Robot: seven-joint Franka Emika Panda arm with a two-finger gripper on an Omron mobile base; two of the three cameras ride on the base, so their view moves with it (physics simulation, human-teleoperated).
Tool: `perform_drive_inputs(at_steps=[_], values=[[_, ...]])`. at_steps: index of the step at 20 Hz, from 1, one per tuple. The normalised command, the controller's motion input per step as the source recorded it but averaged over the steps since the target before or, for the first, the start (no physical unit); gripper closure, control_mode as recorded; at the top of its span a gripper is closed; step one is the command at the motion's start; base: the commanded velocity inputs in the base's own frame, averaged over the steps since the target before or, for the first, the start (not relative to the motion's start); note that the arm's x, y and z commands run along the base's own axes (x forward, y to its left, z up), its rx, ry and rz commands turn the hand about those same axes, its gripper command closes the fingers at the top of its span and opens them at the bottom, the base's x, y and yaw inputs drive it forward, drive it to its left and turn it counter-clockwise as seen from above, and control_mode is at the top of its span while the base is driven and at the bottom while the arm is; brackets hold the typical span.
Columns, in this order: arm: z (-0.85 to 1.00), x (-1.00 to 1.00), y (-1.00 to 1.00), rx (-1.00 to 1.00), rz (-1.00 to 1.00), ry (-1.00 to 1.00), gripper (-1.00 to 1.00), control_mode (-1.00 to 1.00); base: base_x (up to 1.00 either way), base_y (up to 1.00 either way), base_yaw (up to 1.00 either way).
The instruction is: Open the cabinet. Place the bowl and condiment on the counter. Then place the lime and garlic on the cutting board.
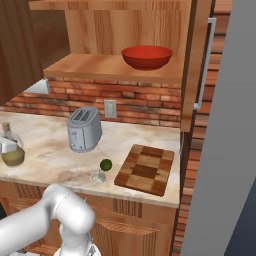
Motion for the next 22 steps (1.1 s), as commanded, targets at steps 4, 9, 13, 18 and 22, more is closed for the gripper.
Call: perform_drive_inputs(at_steps=[4,9,13,18,22], values=[[-0.19,0.10,0.00,0.00,0.00,0.00,1.00,-1.00,0.00,0.00,0.00],[-0.23,0.03,0.00,0.00,0.00,0.00,1.00,-1.00,0.00,0.00,0.00],[-0.17,-0.02,0.00,0.00,0.00,0.00,-1.00,-1.00,0.00,0.00,0.00],[-0.03,-0.30,0.00,0.00,0.00,0.00,-1.00,-1.00,0.00,0.00,0.00],[0.00,-0.49,0.00,0.00,0.00,0.00,-1.00,-1.00,0.00,0.00,0.00]])
